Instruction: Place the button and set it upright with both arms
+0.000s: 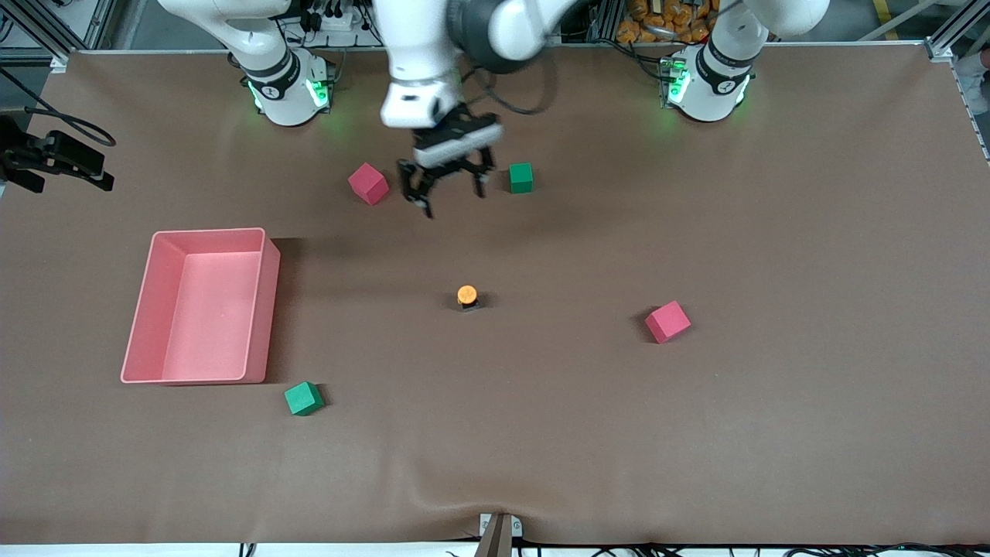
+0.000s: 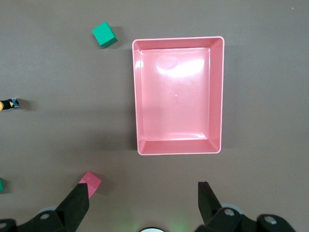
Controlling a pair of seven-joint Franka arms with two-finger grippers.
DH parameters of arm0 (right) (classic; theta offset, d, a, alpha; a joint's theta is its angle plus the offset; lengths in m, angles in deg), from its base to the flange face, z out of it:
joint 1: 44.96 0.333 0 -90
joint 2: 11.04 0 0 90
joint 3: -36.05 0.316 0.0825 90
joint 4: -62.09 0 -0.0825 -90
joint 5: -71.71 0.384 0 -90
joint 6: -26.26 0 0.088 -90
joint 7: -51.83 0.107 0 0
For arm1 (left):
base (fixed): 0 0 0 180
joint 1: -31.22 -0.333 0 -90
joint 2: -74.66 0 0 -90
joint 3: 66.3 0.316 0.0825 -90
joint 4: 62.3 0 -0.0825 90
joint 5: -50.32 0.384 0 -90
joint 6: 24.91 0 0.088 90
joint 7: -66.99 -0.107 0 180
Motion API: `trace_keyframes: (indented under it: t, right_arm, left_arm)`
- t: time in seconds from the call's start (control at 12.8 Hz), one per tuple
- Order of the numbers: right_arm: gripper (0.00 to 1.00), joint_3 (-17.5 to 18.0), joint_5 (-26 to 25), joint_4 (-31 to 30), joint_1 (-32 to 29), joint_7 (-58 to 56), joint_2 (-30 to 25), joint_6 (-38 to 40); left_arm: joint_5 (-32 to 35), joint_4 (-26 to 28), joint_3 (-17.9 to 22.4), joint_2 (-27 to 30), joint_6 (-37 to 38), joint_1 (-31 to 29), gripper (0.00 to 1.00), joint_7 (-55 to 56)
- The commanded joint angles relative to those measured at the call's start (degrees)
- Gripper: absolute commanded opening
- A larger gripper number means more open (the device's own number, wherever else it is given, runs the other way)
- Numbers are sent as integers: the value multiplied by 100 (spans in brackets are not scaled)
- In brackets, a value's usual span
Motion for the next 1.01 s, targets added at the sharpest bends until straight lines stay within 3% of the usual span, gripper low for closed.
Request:
trace_keyframes:
  t: [0.0,0.55,0.94]
  right_arm:
    - [100,-16,46,90,25,44,18,31]
    - [100,-16,46,81,25,36,18,31]
    - [100,-25,46,81,16,36,18,14]
  left_arm:
    - [-424,230,-90,572,383,-777,100,-895]
    - [-1593,274,-90,1644,1728,-2974,100,-4287]
    - [-1893,422,-98,1979,2283,-4258,100,-6414]
